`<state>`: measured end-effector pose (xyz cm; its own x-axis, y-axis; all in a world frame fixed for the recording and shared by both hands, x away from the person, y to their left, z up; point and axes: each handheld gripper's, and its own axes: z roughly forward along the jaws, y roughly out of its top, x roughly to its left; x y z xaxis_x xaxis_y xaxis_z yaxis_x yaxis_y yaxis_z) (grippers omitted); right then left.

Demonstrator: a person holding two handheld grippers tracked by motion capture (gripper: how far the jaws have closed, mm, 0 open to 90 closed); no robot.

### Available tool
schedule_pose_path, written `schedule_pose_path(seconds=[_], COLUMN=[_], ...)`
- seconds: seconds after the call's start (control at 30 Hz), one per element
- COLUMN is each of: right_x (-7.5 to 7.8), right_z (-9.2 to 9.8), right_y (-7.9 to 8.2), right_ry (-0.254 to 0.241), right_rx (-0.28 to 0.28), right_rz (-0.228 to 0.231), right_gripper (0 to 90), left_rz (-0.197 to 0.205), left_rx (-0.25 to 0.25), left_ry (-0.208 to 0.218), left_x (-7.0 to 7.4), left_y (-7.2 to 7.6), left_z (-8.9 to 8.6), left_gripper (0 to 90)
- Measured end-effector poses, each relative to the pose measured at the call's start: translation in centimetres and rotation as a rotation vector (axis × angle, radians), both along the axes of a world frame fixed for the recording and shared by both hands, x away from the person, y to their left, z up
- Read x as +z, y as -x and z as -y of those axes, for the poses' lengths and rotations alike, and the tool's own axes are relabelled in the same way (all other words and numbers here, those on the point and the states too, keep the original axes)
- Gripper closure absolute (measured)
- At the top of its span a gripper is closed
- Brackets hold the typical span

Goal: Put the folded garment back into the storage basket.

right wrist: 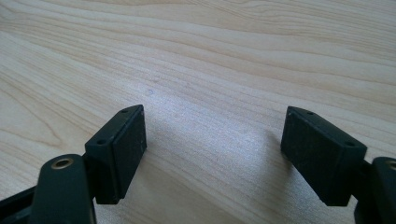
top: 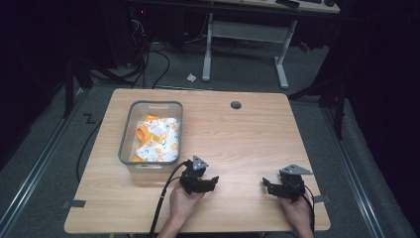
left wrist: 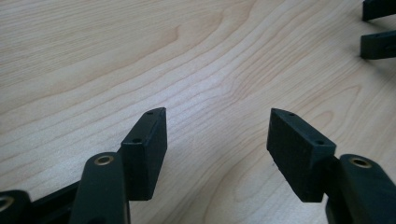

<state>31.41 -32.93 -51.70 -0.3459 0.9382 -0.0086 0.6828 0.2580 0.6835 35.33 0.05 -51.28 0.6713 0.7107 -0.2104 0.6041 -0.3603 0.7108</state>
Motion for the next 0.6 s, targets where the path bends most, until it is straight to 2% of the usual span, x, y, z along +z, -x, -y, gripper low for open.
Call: schedule_pose_path(seconds=[0.07, 0.2, 0.27, 0.4, 0.5, 0.6], right_x=[-0.01, -0.01, -0.01, 0.0, 0.0, -0.01], right_z=[0.01, 0.01, 0.01, 0.01, 0.01, 0.01], right_y=[-0.01, -0.01, -0.01, 0.0, 0.0, -0.01], right_ry=[0.001, 0.001, 0.001, 0.001, 0.001, 0.001], right_rx=[0.001, 0.001, 0.001, 0.001, 0.001, 0.001], right_rz=[0.002, 0.001, 0.001, 0.001, 0.001, 0.001], right_gripper=[22.7, 22.7, 22.7, 22.7, 22.7, 22.7], left_rz=[0.003, 0.042, 0.085, 0.121, 0.116, 0.116], left_rx=[0.002, 0.004, 0.005, -0.014, -0.013, -0.017], left_ry=[-0.025, -0.048, -0.056, -0.119, -0.109, -0.116], left_x=[-0.4, -0.7, -1.04, -1.03, -1.05, -1.03], left_y=[-0.02, 0.1, 0.28, 0.66, 0.58, 0.62], left_z=[0.13, 0.25, 0.33, 0.96, 0.88, 0.93], left_gripper=[38.3, 38.2, 37.4, 34.4, 33.3, 32.5])
